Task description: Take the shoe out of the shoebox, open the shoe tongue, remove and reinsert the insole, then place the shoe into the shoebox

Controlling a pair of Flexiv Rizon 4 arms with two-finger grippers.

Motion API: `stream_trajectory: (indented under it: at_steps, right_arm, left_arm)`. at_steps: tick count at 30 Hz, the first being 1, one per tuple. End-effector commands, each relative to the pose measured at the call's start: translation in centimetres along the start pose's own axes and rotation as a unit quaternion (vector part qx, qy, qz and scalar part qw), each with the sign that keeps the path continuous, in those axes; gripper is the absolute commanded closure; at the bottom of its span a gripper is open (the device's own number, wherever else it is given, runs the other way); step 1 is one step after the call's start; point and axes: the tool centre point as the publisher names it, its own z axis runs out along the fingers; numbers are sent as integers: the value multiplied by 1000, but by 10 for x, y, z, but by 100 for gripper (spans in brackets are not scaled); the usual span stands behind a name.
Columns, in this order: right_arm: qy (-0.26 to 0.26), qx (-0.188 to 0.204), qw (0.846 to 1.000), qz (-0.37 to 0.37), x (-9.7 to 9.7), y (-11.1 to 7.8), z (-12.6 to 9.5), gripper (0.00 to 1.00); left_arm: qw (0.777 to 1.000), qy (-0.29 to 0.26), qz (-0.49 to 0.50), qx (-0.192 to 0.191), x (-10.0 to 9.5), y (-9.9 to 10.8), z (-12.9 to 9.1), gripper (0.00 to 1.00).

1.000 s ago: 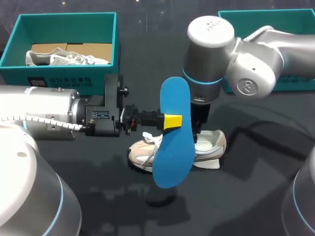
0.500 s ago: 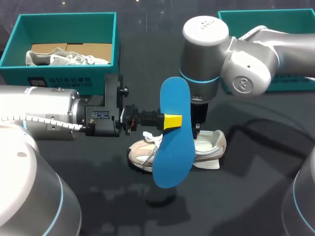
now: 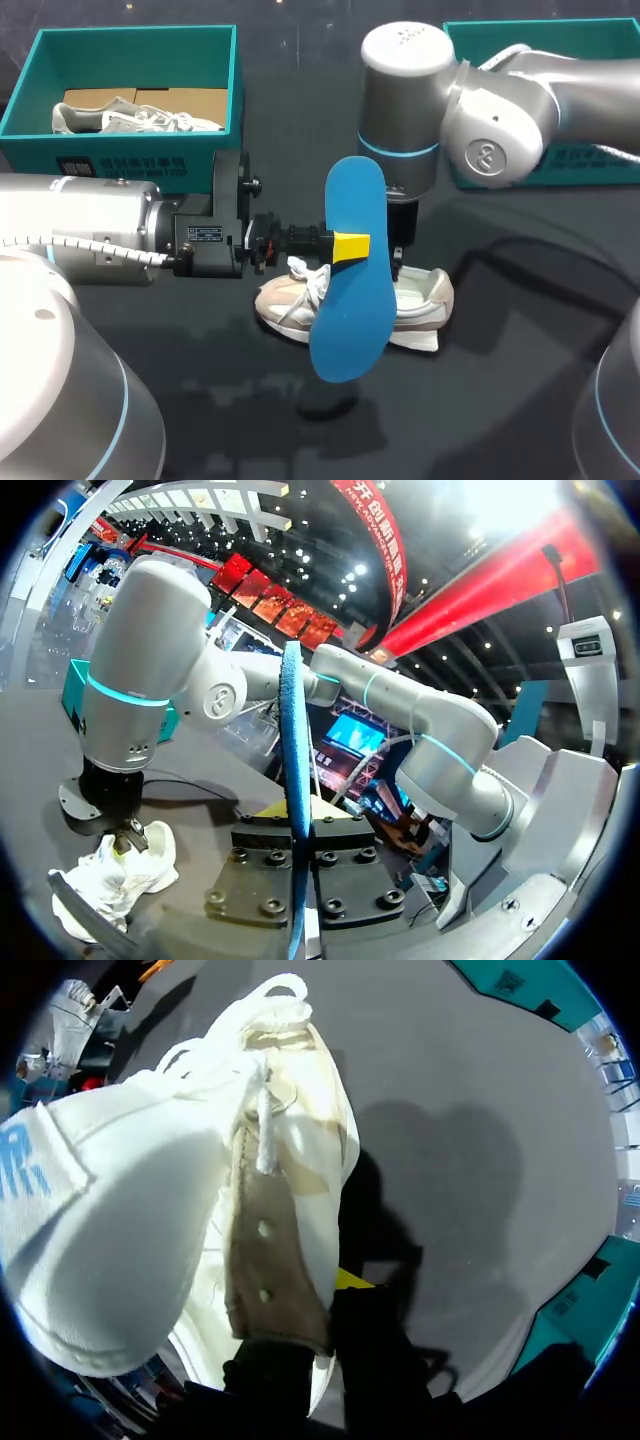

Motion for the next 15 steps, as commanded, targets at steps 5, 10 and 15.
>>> stream_trajectory:
  at_steps: [5,10,15]
  right_arm:
    - [14,-14,999,45,11,-9,-21,100]
    - [26,-44,989,140,26,-6,-37,100]
    - [25,-65,979,193,34,-3,-43,100]
  left_arm:
    - [1000,-1,0,2,1,2,1,100]
    - [1000,-1,0,2,1,2,1,100]
    - [1000,-1,0,2,1,2,1,100]
